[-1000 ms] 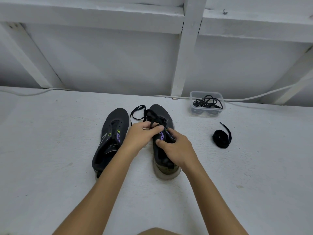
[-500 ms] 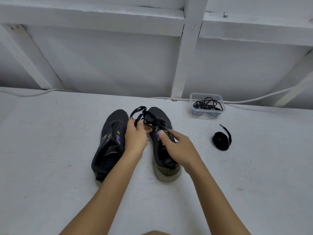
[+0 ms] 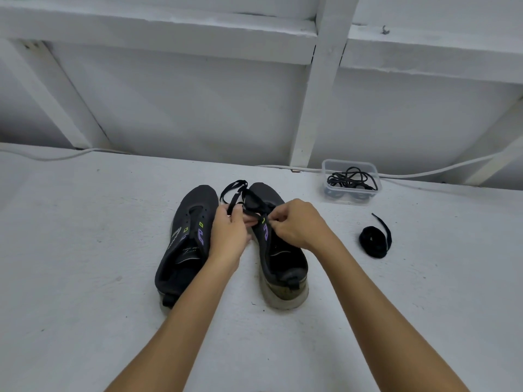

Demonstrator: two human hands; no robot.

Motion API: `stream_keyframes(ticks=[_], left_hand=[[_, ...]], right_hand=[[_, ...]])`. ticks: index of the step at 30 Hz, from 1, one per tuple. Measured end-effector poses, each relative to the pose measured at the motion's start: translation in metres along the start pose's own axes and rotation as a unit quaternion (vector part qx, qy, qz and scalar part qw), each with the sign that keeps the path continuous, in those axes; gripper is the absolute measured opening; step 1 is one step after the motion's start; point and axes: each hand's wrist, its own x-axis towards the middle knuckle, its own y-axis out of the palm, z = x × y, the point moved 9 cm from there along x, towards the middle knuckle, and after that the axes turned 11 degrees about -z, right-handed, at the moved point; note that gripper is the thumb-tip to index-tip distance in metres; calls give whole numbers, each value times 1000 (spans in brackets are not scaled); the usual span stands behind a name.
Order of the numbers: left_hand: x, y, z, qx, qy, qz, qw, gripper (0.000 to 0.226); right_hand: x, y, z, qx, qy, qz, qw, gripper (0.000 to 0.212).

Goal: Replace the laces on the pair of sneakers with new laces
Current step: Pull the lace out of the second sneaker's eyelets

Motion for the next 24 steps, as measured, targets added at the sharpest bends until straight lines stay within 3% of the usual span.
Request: stream_keyframes(ticks=[4, 9, 13, 16, 19, 24], left_hand=[[-8, 2, 2, 24, 34, 54, 998, 51], [-6, 2, -4, 62, 96, 63, 991, 13], [-5, -7, -6, 52, 91, 1, 994, 4], [-4, -13, 0, 35, 50, -42, 997, 18], [-5, -11, 9, 96, 26, -34, 994, 23], [-15, 5, -1, 195, 68, 31, 978, 20]], right_hand=[[-3, 9, 0, 41, 1, -11, 999, 13], [-3, 14, 1, 64, -2, -39, 997, 17], [-4, 4, -7, 146, 13, -64, 987, 7], [-1, -4, -36, 279, 97, -84, 952, 8], [-6, -1, -63, 320, 170, -70, 929, 5], [-16, 5, -64, 357, 179, -49, 915, 10]])
